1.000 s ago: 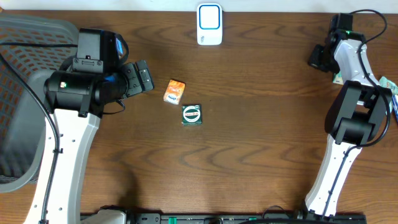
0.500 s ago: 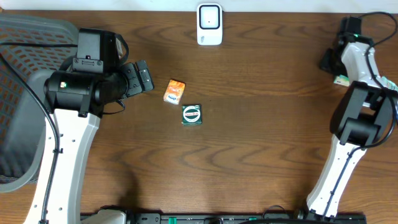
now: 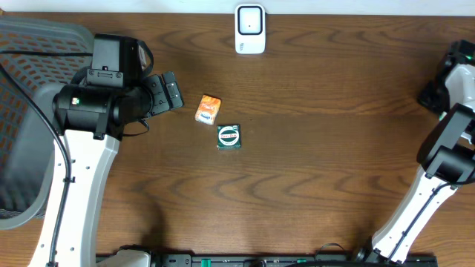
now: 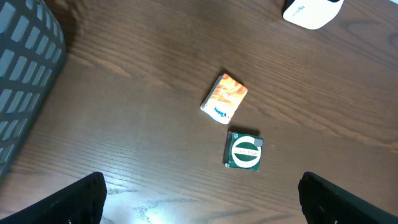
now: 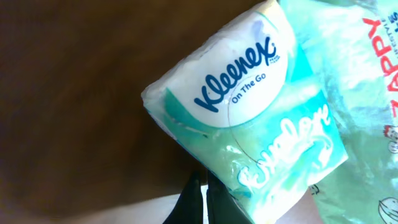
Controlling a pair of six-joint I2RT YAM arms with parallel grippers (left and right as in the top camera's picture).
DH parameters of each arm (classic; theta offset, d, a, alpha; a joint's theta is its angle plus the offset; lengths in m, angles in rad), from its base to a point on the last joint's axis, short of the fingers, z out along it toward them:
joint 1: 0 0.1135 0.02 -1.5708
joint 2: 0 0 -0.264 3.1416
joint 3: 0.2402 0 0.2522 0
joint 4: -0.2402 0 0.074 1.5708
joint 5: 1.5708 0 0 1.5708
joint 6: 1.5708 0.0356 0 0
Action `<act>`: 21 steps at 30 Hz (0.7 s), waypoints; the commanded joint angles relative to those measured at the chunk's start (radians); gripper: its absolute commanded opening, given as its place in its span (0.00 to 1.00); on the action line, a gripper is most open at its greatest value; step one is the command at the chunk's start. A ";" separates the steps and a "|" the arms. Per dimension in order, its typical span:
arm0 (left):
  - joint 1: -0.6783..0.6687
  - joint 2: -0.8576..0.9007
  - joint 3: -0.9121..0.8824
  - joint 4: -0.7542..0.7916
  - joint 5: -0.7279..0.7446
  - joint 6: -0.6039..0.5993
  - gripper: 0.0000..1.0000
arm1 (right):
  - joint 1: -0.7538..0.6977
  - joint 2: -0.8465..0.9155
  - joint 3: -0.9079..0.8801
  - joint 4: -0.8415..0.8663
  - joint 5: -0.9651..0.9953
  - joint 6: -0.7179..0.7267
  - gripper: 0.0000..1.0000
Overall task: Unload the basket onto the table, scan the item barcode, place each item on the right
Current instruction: 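Open the right gripper beside the other packs and lift away, then swing the right gripper left over the orange Kleenex pack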
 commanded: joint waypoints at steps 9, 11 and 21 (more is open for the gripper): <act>0.004 0.000 0.012 -0.003 -0.006 0.006 0.98 | 0.029 -0.158 -0.015 0.036 -0.155 -0.054 0.21; 0.004 0.000 0.012 -0.003 -0.006 0.006 0.98 | 0.045 -0.188 -0.015 0.047 -0.262 -0.071 0.34; 0.004 0.000 0.012 -0.003 -0.006 0.006 0.98 | 0.184 -0.223 -0.016 0.037 -0.719 -0.070 0.53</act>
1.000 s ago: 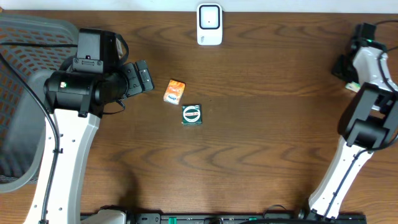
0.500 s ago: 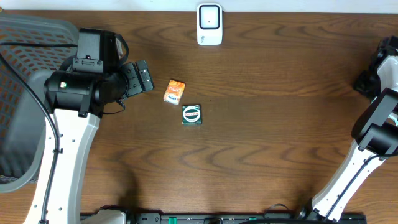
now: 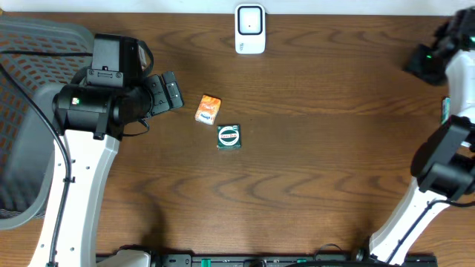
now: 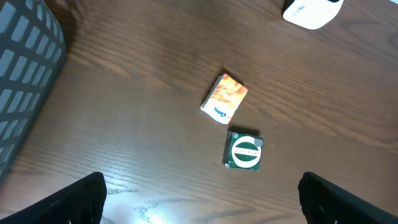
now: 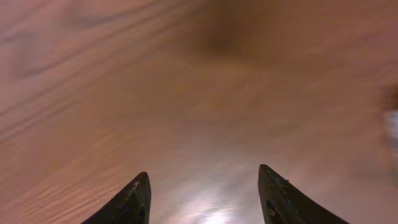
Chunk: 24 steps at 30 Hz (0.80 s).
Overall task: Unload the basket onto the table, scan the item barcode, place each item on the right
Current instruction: 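Swing the right gripper left over the orange Kleenex pack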
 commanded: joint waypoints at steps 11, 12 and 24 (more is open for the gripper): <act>0.004 0.000 0.012 -0.003 -0.006 0.006 0.98 | 0.332 0.000 -0.002 -0.015 -0.275 -0.008 0.72; 0.004 0.000 0.012 -0.003 -0.006 0.006 0.98 | 0.360 0.000 -0.002 -0.015 -0.275 -0.008 0.74; 0.004 0.000 0.012 -0.003 -0.006 0.006 0.98 | 0.664 0.039 -0.006 0.146 -0.267 0.266 0.81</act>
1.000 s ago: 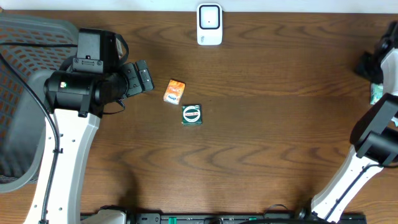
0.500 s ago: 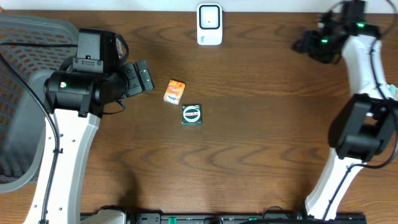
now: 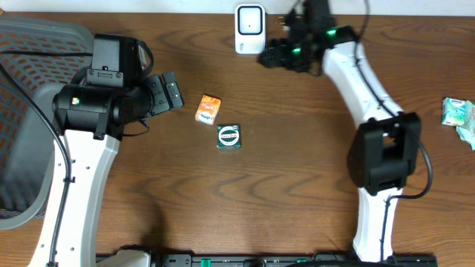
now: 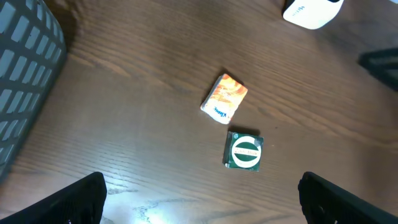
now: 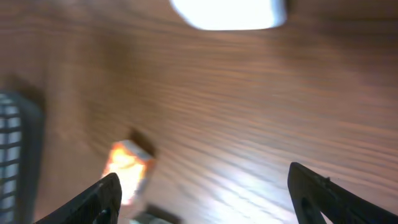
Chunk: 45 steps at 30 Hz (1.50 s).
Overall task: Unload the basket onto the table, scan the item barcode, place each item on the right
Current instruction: 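Swing the right gripper left over the orange Kleenex pack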
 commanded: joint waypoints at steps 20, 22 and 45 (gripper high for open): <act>0.004 0.000 0.012 -0.002 -0.006 0.006 0.98 | 0.269 0.139 -0.005 0.219 0.144 0.159 0.54; 0.004 0.000 0.012 -0.002 -0.006 0.006 0.98 | 0.283 0.140 -0.006 0.242 0.179 0.153 0.47; 0.004 0.000 0.012 -0.002 -0.006 0.006 0.98 | 0.361 0.140 -0.100 0.316 0.335 0.108 0.55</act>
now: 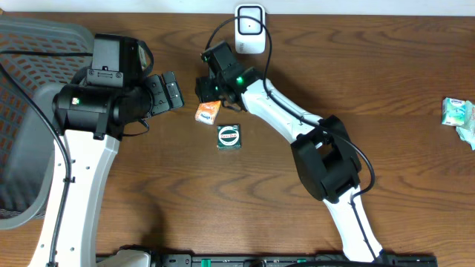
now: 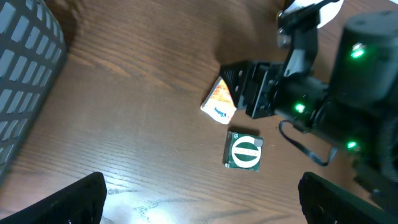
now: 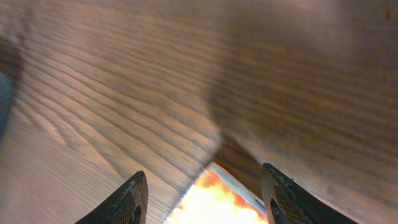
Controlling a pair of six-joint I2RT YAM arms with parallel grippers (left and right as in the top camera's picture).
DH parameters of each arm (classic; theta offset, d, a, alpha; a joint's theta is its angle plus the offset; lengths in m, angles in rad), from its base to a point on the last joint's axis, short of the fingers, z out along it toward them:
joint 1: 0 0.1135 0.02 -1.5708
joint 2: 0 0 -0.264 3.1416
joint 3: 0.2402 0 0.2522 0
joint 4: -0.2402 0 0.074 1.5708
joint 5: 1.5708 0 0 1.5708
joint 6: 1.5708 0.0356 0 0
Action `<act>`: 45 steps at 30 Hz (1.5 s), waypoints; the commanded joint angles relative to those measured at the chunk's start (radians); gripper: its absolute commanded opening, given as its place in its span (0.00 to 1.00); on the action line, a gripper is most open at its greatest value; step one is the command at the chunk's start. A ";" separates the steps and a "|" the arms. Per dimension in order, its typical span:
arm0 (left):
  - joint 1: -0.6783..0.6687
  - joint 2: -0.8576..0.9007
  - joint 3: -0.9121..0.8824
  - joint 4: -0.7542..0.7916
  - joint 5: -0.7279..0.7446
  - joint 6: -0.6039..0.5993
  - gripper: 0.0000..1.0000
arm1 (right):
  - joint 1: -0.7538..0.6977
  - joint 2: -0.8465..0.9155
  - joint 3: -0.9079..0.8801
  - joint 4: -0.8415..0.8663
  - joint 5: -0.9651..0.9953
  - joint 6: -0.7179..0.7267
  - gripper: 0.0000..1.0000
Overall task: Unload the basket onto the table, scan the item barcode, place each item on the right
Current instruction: 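Swing the right gripper left over the orange Kleenex pack, then lower the right gripper and grasp the orange Kleenex pack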
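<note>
A small orange packet point(image 1: 208, 112) lies on the brown table left of centre, with a green square item point(image 1: 228, 137) just below it. The white scanner point(image 1: 250, 30) stands at the table's far edge. My right gripper point(image 1: 205, 95) hangs open right over the far end of the orange packet; in the right wrist view the packet point(image 3: 217, 200) shows between the two fingers. The left wrist view has the packet point(image 2: 217, 104) half covered by the right gripper point(image 2: 252, 93), with the green item point(image 2: 244, 151) beside it. My left gripper point(image 2: 201, 205) is open, off to the left.
A grey mesh chair point(image 1: 30, 111) stands off the table's left end. Pale green tissue packs point(image 1: 459, 113) lie at the right edge. The right arm point(image 1: 289, 111) stretches across the table's middle.
My right gripper has moved from beside the scanner down and left to just above the orange packet, still open. The left arm and both items have not moved.
My right gripper was shut at the far right by the tissue packs. Then it was open at the upper right corner, then near the scanner, and now over the orange packet. My left gripper stayed open in place throughout.
</note>
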 commanded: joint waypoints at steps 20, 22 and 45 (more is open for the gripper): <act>0.004 0.000 0.012 -0.002 -0.006 0.006 0.98 | 0.002 -0.111 -0.099 -0.302 0.563 0.035 0.43; 0.004 0.000 0.012 -0.002 -0.006 0.006 0.98 | 0.002 -0.146 -0.099 -0.368 0.664 0.061 0.43; 0.004 0.000 0.012 -0.002 -0.006 0.006 0.98 | -0.127 -0.111 -0.100 -0.219 -0.023 -0.512 0.64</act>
